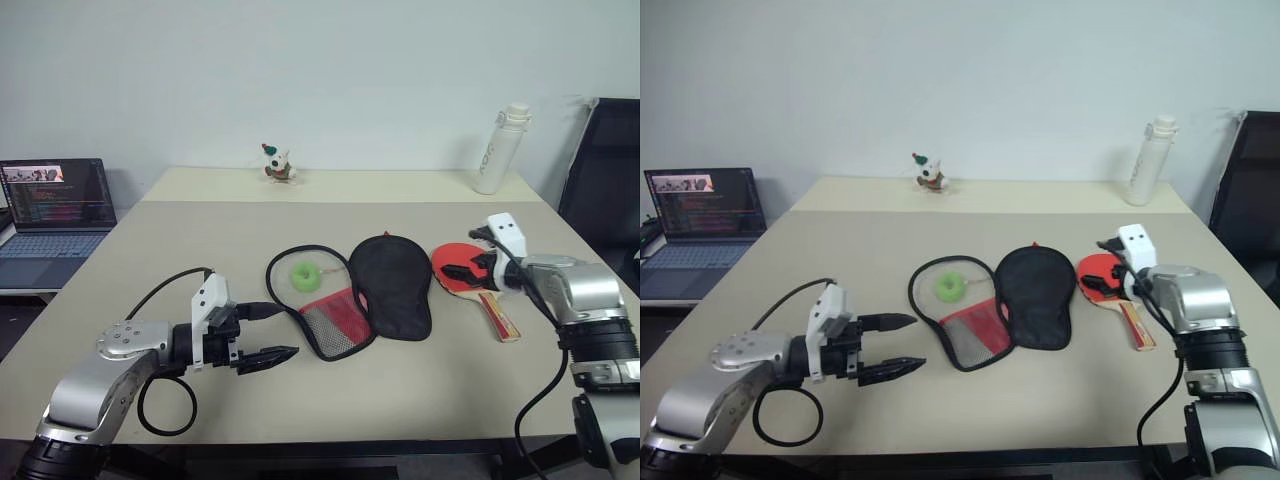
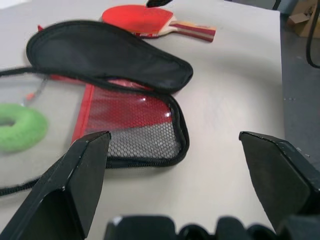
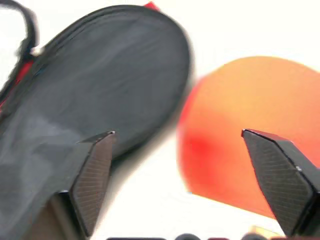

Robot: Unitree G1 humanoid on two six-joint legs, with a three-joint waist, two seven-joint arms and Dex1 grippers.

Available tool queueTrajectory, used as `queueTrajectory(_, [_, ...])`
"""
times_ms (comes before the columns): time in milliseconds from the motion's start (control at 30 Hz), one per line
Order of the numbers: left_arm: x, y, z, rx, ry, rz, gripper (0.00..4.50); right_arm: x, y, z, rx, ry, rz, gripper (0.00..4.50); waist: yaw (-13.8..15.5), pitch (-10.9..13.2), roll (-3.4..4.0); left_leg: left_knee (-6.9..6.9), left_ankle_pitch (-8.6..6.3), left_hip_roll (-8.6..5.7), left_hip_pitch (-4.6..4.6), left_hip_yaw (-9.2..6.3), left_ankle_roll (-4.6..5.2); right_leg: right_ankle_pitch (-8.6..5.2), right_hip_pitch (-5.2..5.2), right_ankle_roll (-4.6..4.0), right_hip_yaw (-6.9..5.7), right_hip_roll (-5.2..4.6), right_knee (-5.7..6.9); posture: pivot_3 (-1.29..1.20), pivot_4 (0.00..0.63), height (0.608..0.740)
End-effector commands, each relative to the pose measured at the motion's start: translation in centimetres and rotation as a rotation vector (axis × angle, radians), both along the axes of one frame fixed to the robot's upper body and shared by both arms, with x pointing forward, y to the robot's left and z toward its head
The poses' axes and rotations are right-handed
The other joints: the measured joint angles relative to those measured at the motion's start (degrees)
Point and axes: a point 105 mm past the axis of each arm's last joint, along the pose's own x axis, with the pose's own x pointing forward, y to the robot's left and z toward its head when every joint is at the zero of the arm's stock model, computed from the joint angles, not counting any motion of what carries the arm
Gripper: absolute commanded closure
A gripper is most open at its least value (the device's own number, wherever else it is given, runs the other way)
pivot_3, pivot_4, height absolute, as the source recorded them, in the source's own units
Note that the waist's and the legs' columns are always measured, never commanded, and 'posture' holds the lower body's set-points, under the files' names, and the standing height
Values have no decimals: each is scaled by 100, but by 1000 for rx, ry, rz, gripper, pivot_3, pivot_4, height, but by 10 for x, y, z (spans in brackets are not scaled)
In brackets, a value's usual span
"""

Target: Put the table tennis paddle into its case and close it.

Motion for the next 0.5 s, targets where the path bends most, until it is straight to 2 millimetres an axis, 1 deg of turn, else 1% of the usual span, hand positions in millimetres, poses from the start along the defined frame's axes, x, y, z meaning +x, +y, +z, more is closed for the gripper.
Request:
queueTrajectory(33, [-3,-8,11,-2,-42,-51,0,-7,-23,-6,-29,6,-83,86,0,0,0,0,0,0,0,2,-1,0,0,0,2,0,-1,0,150,740])
queueTrajectory(100, [-2,-11,12,-3,-44,-66,0,-12,-31,-17,-45,31,-131,86,-3,1,1,0,3,0,0,3,-5,0,0,0,3,0,-1,0,150,740])
queueTrajectory(167, [-2,-13,15,-4,-50,-80,0,-16,-34,-25,-52,41,-155,86,-5,1,1,0,9,-1,0,11,-15,0,-4,0,12,0,2,0,150,740])
queueTrajectory(333, [0,-20,24,-6,-68,-118,0,-24,-38,-45,-85,64,-181,86,-11,1,2,1,10,0,1,14,-17,0,-5,1,17,3,2,0,150,740])
queueTrajectory(400, [1,-22,28,-8,-79,-125,0,-24,-39,-50,-79,73,-196,86,-10,1,2,1,10,0,2,16,-17,0,-5,1,20,4,2,0,150,740])
queueTrajectory(500, [2,-23,31,-6,-85,-129,0,-23,-34,-57,-59,84,-200,86,-17,0,1,1,10,0,5,18,-18,0,-4,1,26,7,3,0,150,740])
